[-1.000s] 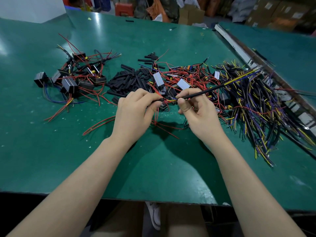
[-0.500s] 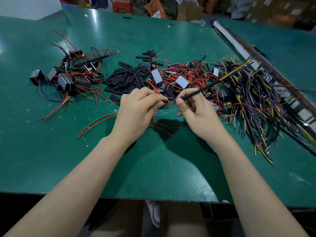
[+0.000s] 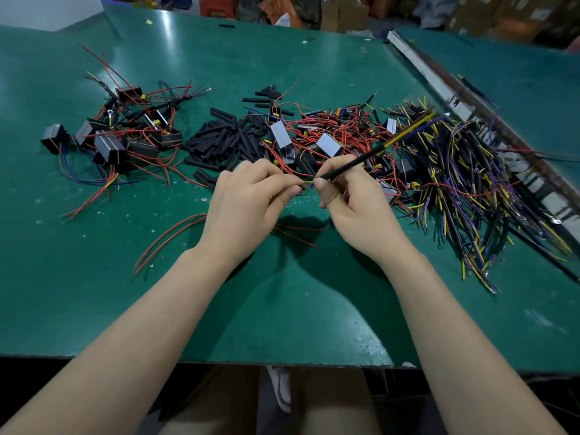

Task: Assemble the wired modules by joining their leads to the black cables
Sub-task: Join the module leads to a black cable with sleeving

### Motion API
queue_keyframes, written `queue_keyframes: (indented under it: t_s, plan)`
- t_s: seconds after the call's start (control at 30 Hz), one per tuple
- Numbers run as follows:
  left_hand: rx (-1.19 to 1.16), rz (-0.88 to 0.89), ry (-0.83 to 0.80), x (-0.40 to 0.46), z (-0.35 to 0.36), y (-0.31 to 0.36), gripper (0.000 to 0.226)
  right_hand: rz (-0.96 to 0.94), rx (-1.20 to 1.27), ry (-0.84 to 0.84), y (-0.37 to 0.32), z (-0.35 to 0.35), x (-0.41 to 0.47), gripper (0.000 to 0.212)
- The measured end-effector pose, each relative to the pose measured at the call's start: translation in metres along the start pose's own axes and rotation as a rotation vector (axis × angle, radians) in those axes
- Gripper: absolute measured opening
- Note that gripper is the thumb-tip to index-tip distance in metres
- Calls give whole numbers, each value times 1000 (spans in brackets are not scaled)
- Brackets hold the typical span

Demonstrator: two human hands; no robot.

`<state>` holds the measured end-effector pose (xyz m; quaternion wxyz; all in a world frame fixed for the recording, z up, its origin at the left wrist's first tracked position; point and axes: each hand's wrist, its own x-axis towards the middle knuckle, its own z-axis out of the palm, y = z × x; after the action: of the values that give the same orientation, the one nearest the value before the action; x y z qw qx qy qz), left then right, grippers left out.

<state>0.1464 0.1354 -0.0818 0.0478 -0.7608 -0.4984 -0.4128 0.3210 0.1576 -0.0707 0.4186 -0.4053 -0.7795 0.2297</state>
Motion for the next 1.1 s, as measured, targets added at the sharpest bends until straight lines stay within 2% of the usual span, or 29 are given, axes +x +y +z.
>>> queue_keyframes:
  t_s: [0.17,0.27,0.33,0.47,0.57,0.73,1.1]
  plan:
    - [-60,-65,44,1,0,1,20,89,141,109,-2,7,0,9]
    - [-134,-106,56,2,0,2,19,100,307,87,-5,6,0,12]
    - [-200,-129,56,2,-1,3,19,81,325,41,-5,3,0,16]
    - [-248,-156,52,3,-1,4,17,93,209,19,-3,1,0,21]
    - [-273,-167,50,3,-2,4,17,11,32,64,-1,2,1,17]
    - [-288,-163,44,4,-3,5,17,-118,-79,100,-1,2,0,8]
    - [-292,-80,23,3,-5,2,16,-224,-105,113,0,1,0,5]
